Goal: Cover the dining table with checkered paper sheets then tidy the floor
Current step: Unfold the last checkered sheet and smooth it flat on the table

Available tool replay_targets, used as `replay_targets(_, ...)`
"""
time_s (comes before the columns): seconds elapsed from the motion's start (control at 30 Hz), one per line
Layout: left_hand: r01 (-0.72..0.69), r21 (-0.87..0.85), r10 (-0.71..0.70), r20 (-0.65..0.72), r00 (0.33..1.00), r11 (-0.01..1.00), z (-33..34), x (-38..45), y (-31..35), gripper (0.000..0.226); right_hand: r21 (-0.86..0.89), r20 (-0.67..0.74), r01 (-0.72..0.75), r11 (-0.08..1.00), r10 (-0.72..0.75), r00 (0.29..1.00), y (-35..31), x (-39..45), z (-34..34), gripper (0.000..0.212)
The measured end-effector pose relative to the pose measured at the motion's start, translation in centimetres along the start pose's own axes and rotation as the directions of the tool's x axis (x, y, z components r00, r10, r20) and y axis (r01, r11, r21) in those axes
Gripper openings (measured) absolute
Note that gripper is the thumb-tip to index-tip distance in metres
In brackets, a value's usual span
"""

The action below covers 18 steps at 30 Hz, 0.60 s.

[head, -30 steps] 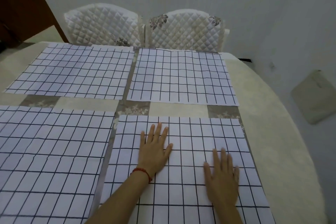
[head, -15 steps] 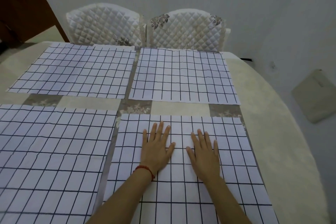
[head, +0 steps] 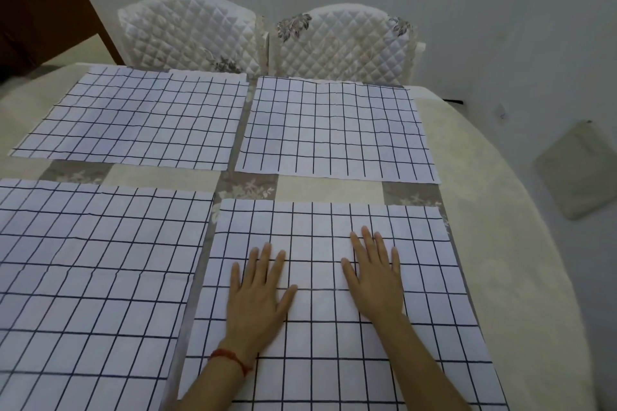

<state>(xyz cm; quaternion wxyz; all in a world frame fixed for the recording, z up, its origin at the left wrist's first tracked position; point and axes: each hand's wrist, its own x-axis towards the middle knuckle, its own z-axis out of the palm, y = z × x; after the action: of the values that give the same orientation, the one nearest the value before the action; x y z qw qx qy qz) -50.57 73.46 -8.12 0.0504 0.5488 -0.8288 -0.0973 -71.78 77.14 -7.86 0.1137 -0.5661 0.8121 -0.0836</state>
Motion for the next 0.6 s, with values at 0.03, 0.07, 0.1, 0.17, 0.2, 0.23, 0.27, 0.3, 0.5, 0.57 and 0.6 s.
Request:
replay_targets(0.03, 0.024, 0.004, -0.024, 0.009, 1.0, 1.0, -0.3, -0.2, -0.3, 0.069, 0.001, 0.001, 0.001, 1.0, -0.001, 1.0, 0.0, 0.0, -0.1, 0.056)
replay_targets(0.07, 0.036, 0.015, -0.036, 0.012, 0.999, 0.999, -0.4, -0.3, -0.5, 0.069, 0.002, 0.005, -0.002, 1.0, 0.002, 1.0, -0.1, 0.0, -0.2, 0.055)
replay_targets(0.1, 0.041, 0.02, -0.042, 0.036, 0.998, 0.999, -0.6, -0.4, -0.5, 0.069, -0.004, 0.014, -0.01, 1.0, 0.01, 1.0, 0.0, 0.0, -0.2, 0.055)
replay_targets(0.17, 0.032, 0.021, -0.033, 0.042, 0.999, 0.999, -0.6, -0.5, -0.5, 0.069, -0.042, 0.023, -0.031, 0.999, 0.032, 0.999, -0.2, 0.0, -0.4, 0.056)
replay_targets(0.2, 0.032, 0.016, -0.032, 0.046, 0.998, 0.999, -0.7, -0.5, -0.5, 0.069, -0.055, 0.006, -0.041, 0.998, 0.041, 0.999, -0.6, -0.2, -0.4, 0.056)
replay_targets(0.23, 0.035, 0.015, -0.036, 0.052, 0.998, 0.999, -0.7, -0.5, -0.5, 0.068, -0.062, -0.025, -0.036, 0.997, 0.034, 0.999, -1.3, -0.5, -0.5, 0.056)
replay_targets(0.27, 0.036, 0.018, -0.037, 0.05, 0.998, 0.999, -0.8, -0.5, -0.5, 0.068, -0.053, -0.066, 0.003, 0.999, -0.006, 0.998, -2.3, -1.1, -0.5, 0.055)
replay_targets(0.3, 0.039, 0.025, -0.041, 0.053, 0.998, 0.999, -0.8, -0.5, -0.5, 0.068, -0.033, -0.08, 0.062, 0.998, -0.064, 0.995, -3.4, -1.9, -0.5, 0.055)
replay_targets(0.5, 0.024, 0.012, -0.025, 0.066, 0.997, 1.0, -0.6, -0.4, -0.6, 0.074, 0.017, 0.019, 0.058, 0.998, -0.058, 0.998, -2.2, -6.1, 1.6, 0.057)
replay_targets(0.57, 0.011, 0.024, -0.013, 0.062, 0.998, 1.0, 0.0, -0.4, -1.0, 0.075, -0.017, -0.013, -0.051, 0.999, 0.051, 0.999, 0.1, -7.0, 1.3, 0.057)
replay_targets(0.6, 0.013, 0.023, -0.015, 0.063, 0.998, 1.0, 0.1, -0.4, -1.1, 0.075, -0.004, -0.022, -0.114, 0.993, 0.114, 0.993, 1.1, -7.5, 0.9, 0.058)
